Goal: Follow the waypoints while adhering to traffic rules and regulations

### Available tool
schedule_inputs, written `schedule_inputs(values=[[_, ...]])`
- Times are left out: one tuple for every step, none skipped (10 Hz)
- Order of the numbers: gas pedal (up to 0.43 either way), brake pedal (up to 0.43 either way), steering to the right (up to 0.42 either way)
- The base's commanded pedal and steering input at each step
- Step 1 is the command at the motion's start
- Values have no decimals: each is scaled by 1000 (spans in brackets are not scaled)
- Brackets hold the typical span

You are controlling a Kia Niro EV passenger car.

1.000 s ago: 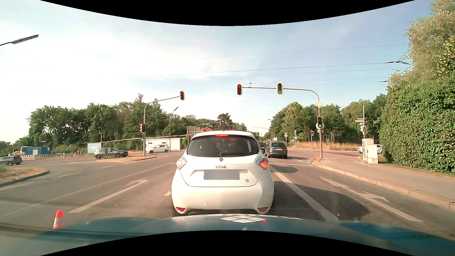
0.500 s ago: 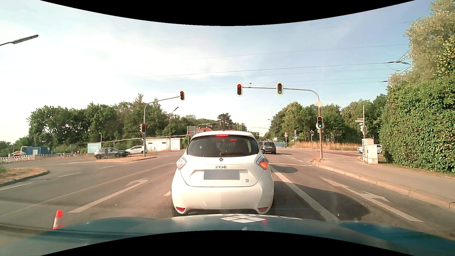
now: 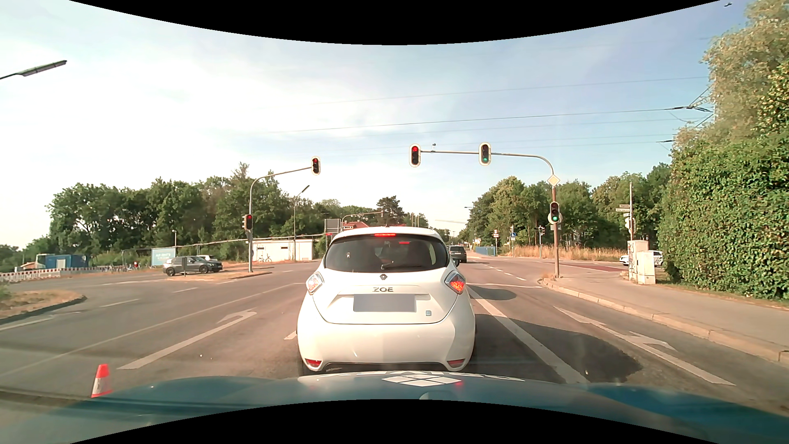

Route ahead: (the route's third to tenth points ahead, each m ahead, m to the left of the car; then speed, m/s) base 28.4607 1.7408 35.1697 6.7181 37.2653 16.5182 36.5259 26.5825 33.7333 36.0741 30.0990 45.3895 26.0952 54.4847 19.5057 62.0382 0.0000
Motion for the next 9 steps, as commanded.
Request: schedule_inputs(values=[[0, 238, 5], [0, 238, 5], [0, 238, 5], [0, 238, 5], [0, 244, 6], [0, 238, 6], [0, 238, 6], [0, 244, 6], [0, 244, 5]])
